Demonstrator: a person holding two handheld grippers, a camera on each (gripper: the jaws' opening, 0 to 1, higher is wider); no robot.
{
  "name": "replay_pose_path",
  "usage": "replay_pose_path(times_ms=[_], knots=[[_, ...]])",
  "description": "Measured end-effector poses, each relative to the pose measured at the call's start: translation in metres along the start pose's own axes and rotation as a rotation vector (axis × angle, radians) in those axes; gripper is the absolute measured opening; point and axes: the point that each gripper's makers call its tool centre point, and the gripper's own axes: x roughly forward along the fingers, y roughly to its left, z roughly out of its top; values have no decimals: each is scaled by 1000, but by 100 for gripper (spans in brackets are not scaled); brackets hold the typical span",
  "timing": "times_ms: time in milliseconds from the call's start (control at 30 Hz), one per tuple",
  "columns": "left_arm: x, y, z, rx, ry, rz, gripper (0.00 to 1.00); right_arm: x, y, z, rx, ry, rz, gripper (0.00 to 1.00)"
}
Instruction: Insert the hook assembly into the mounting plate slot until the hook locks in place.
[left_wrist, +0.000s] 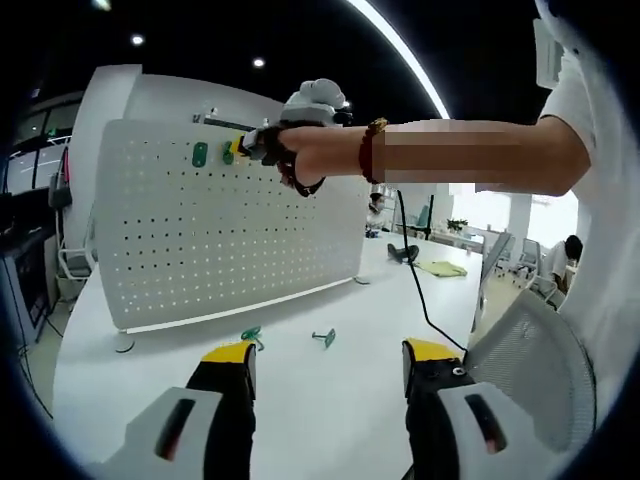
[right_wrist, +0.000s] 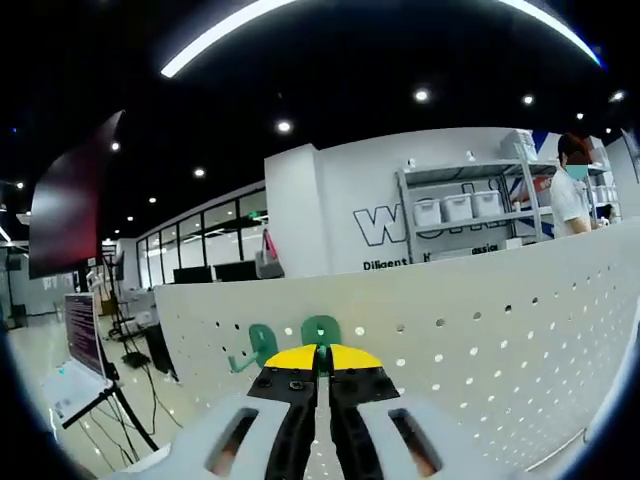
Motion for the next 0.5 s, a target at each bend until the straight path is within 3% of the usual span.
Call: replay_pose_path(times_ms=[500], knots=[[-3,10,1,-23,-15,22,61,4,0,-3,-4,-18,-128,1]])
